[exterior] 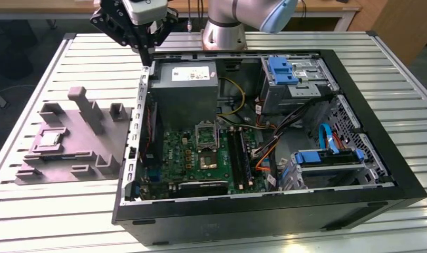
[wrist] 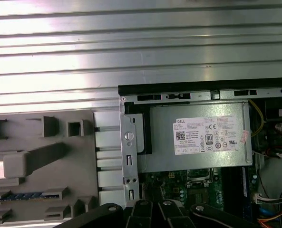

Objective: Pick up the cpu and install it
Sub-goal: 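Reach for the cpu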

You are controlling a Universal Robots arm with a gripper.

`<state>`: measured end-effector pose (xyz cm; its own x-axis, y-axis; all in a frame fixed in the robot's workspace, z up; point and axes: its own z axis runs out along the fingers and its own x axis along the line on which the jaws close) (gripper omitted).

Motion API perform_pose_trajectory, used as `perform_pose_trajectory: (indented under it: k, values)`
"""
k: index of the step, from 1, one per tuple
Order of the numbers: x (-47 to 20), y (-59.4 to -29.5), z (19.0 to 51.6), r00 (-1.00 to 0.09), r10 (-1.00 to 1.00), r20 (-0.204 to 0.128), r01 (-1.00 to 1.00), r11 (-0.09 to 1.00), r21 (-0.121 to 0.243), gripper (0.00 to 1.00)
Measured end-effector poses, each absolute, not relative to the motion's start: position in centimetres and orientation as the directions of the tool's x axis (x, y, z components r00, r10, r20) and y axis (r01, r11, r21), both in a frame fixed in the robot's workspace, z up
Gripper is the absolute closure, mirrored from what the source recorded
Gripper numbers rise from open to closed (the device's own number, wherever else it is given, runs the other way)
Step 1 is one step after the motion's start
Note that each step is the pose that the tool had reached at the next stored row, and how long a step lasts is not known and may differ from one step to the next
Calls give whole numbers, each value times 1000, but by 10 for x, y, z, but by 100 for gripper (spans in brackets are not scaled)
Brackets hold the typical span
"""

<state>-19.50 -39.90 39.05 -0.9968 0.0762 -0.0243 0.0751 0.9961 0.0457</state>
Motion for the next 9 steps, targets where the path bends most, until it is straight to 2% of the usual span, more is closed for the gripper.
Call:
perform_pose_trajectory:
  k: [9]
  values:
    - [-201, -399, 390, -997, 76, -24, 75, 996, 46, 89]
